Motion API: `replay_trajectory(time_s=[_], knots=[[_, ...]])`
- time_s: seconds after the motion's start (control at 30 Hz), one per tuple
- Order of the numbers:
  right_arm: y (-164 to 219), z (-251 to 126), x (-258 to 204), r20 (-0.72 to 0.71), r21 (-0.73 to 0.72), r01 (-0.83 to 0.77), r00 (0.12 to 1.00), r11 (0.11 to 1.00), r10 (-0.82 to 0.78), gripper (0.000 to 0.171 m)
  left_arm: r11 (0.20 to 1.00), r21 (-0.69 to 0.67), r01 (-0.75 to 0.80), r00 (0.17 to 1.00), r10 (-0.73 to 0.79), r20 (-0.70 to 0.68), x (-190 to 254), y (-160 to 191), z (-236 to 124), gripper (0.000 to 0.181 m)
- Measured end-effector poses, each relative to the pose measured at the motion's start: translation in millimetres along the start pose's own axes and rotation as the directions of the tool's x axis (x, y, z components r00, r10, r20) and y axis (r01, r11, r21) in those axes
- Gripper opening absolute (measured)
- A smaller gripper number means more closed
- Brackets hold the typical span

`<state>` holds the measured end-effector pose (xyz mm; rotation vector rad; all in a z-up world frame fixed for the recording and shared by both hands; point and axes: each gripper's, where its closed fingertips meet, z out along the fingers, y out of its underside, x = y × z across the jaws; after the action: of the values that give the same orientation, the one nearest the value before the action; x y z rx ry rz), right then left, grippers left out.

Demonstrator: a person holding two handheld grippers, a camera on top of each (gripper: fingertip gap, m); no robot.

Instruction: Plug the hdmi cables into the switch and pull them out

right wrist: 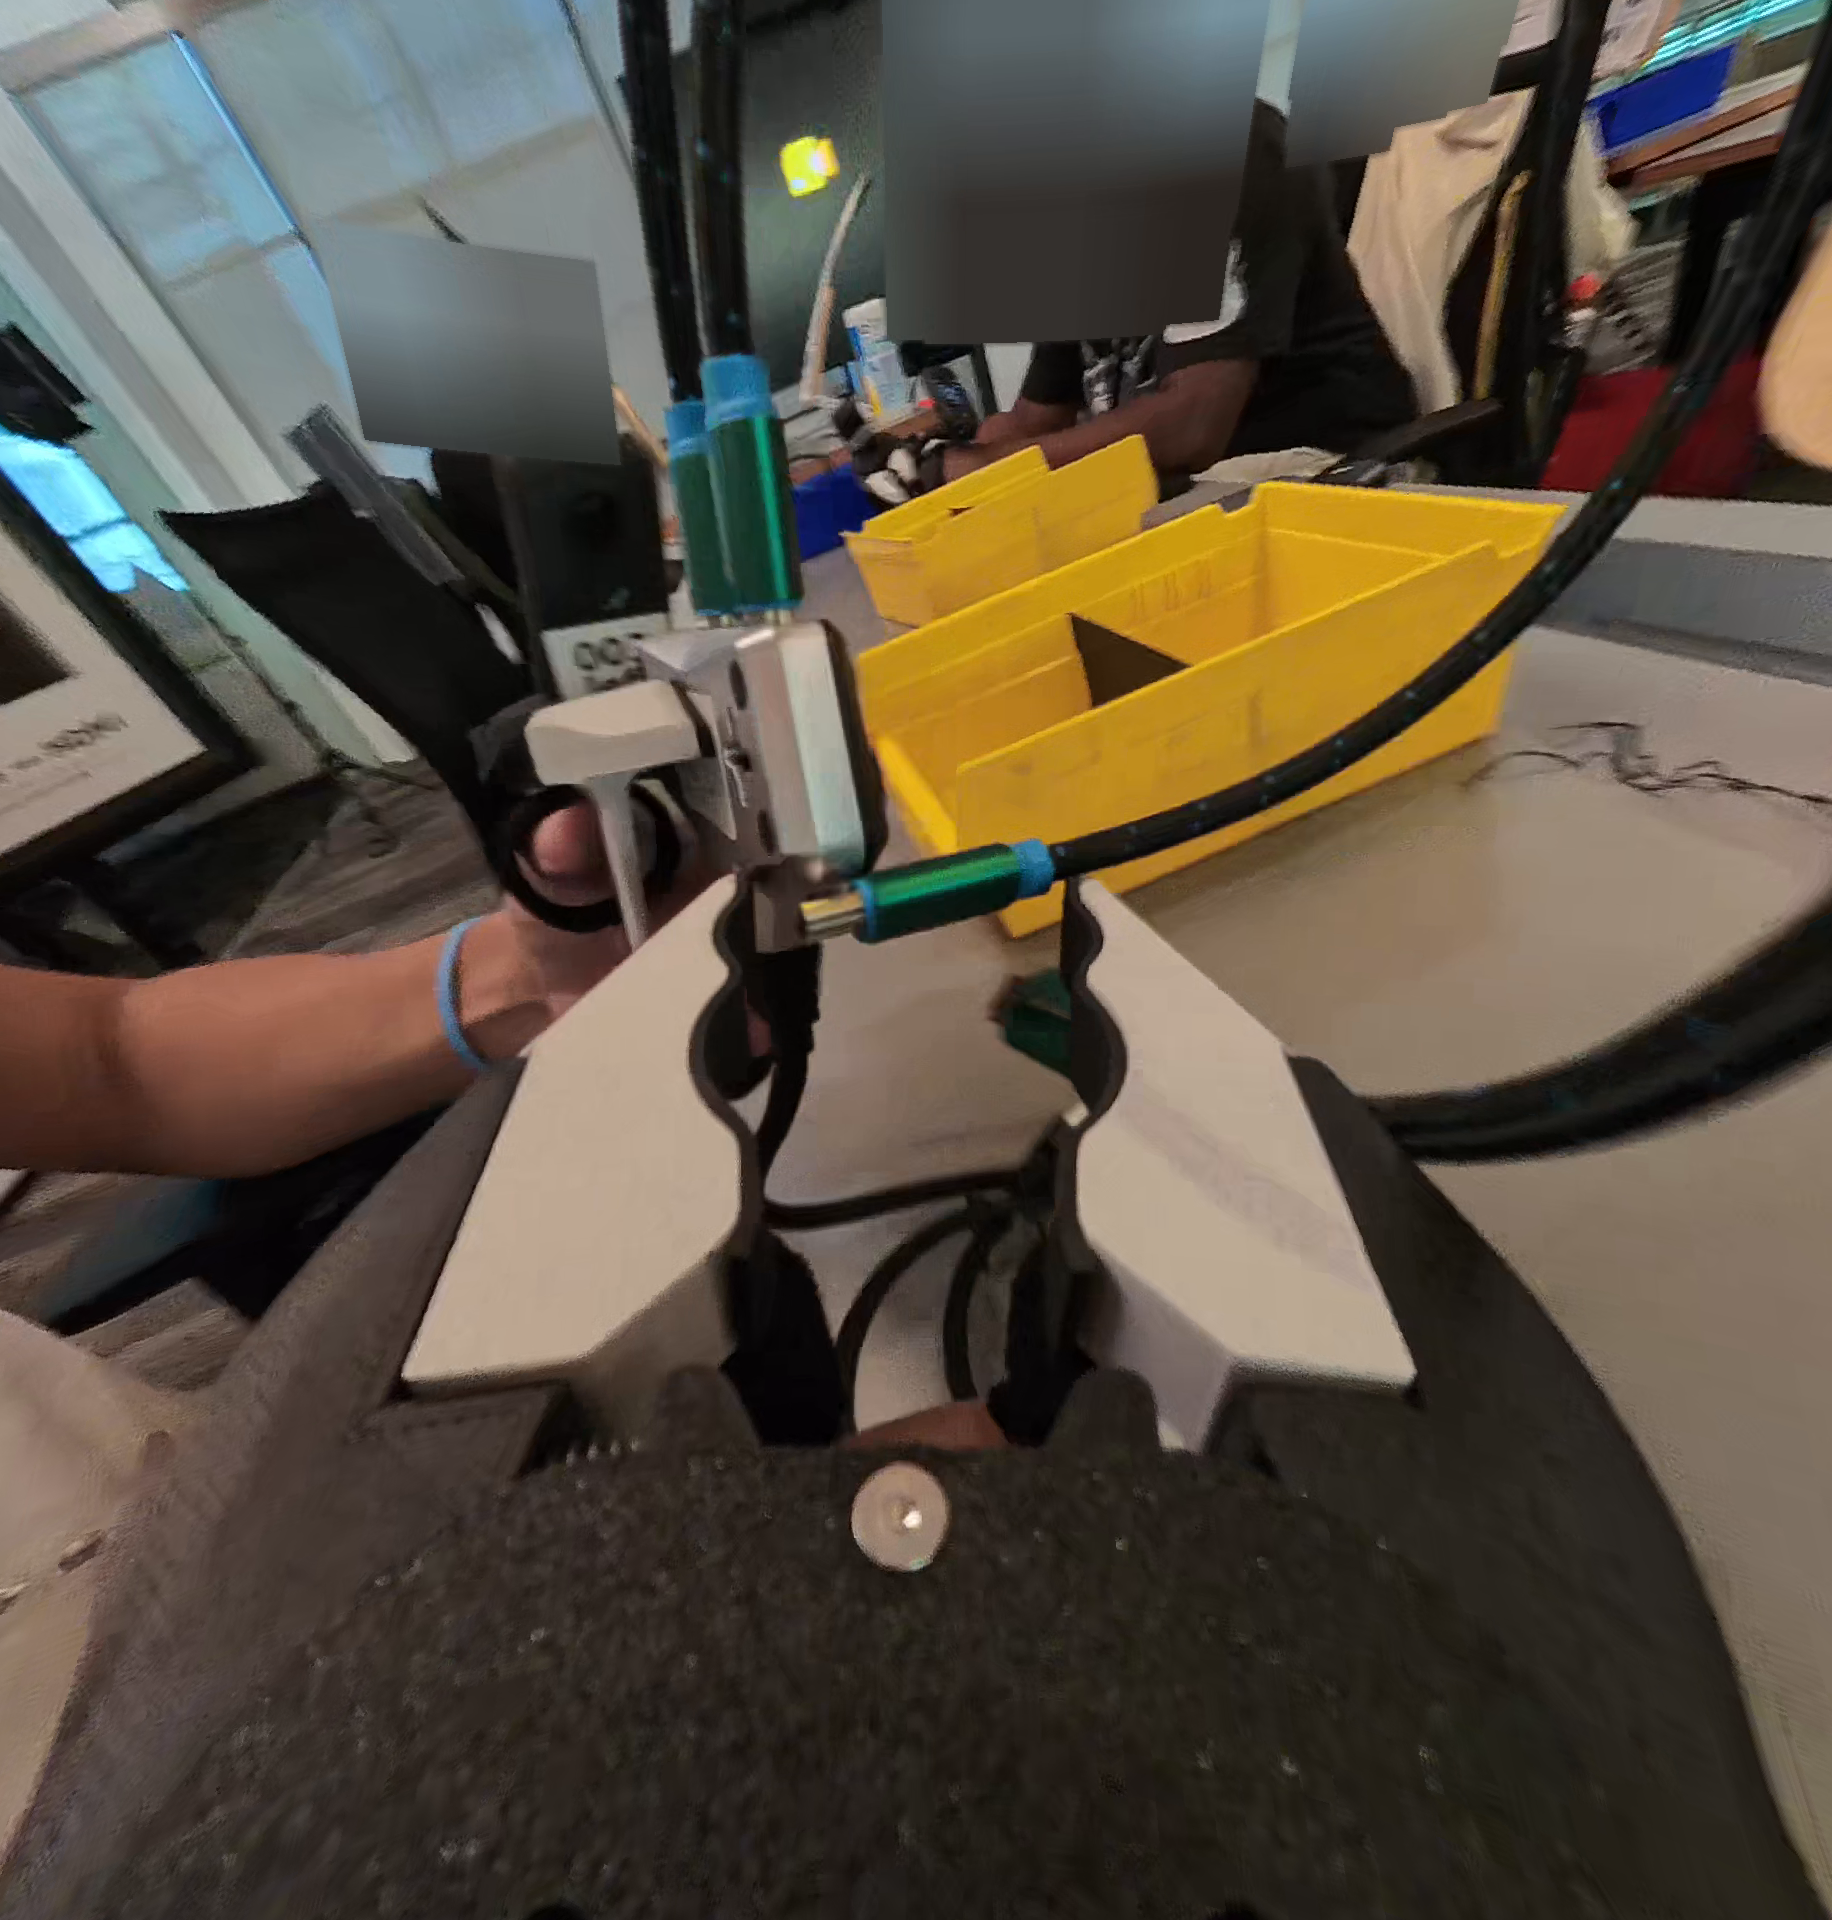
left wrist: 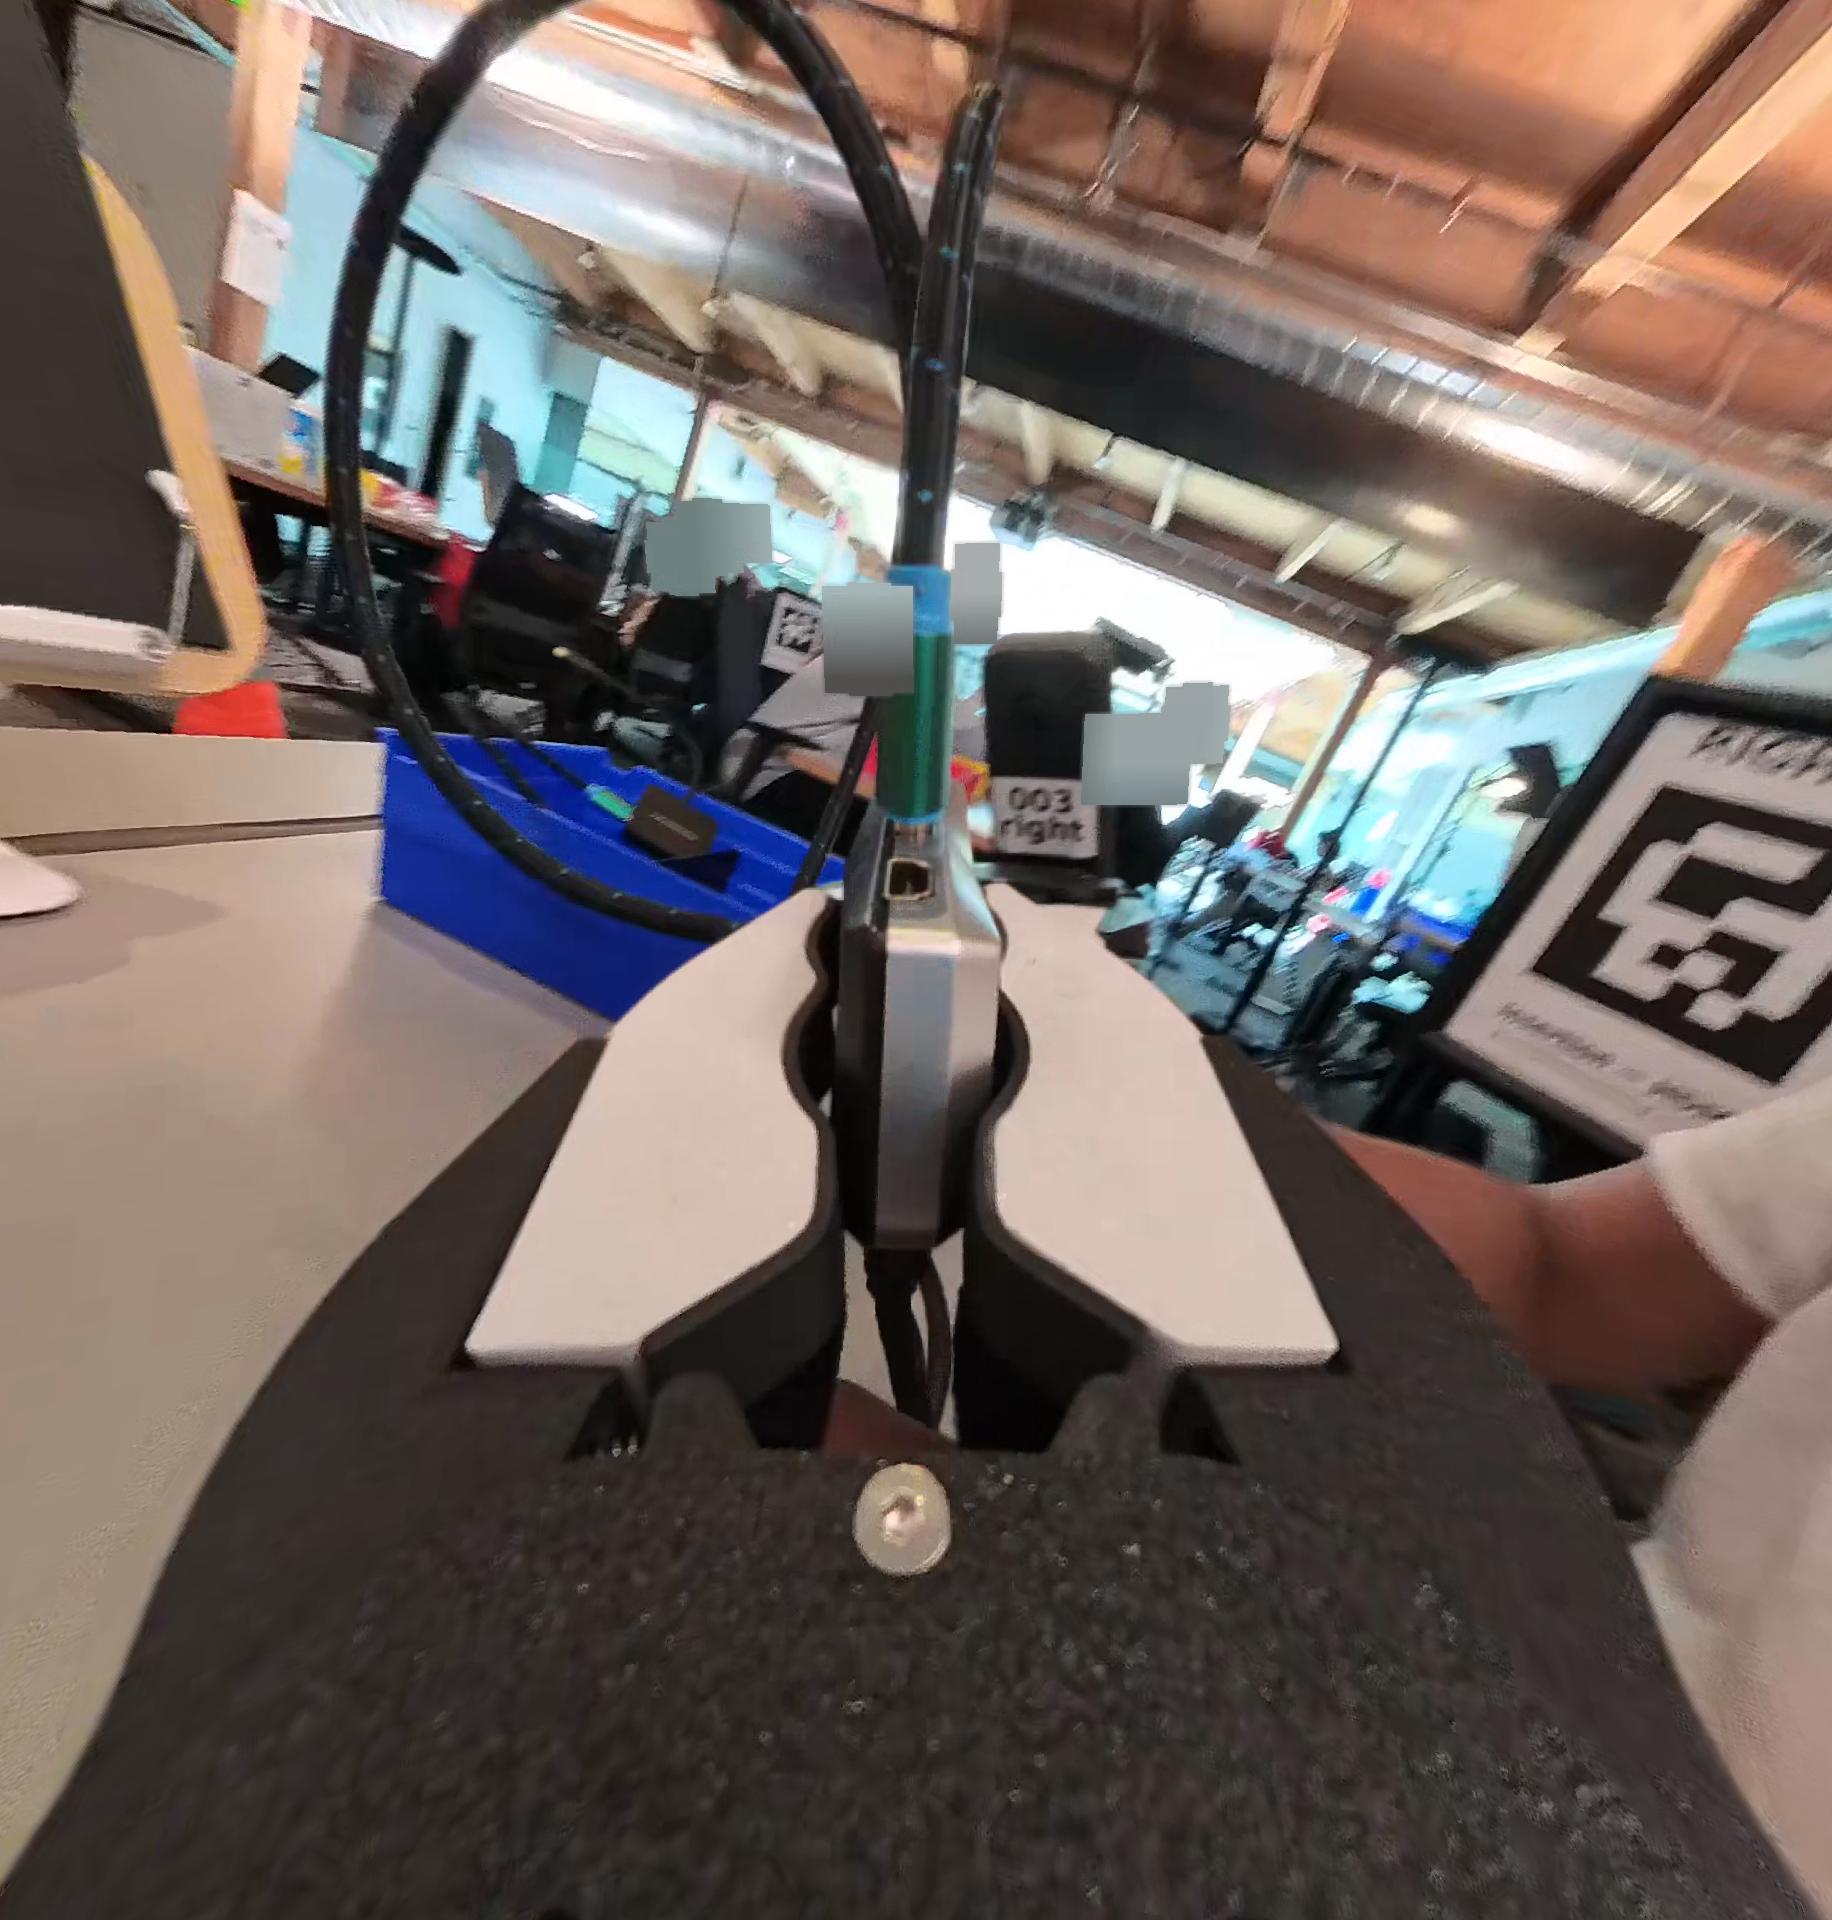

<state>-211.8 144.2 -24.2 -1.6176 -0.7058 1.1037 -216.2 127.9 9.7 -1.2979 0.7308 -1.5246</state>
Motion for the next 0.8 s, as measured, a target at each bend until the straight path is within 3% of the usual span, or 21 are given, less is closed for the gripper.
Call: replay_trajectory(time_s=[0.1,0.2,0.3,0.4,0.8], knots=[[-4.8,2.8,-12.7,0.091,0.02,-0.068,0.994,0.997,0.066,0.056,0.997,0.025,0.072,0.994,-0.07,-0.08,5.2,-4.0,-4.3,0.022],[-1.5,2.6,-22.0,0.165,0.003,-0.137,0.977,0.991,0.135,0.056,0.997,0.03,0.072,0.995,-0.07,-0.075,2.5,-2.3,-5.9,0.022],[3.1,5.2,-32.0,0.226,-0.021,-0.186,0.956,0.982,0.186,0.065,0.996,0.033,0.086,0.994,-0.083,-0.075,1.4,0.9,-4.8,0.022],[0.3,8.4,-21.4,0.177,0.004,-0.216,0.961,0.976,0.212,0.041,0.998,0.04,0.051,0.997,-0.048,-0.063,3.9,1.2,-2.3,0.023],[-13.9,8.1,-20.0,0.226,0.082,-0.243,0.949,0.966,0.22,0.024,0.997,0.07,0.019,0.999,-0.015,-0.052,3.2,-9.8,-3.9,0.033]])
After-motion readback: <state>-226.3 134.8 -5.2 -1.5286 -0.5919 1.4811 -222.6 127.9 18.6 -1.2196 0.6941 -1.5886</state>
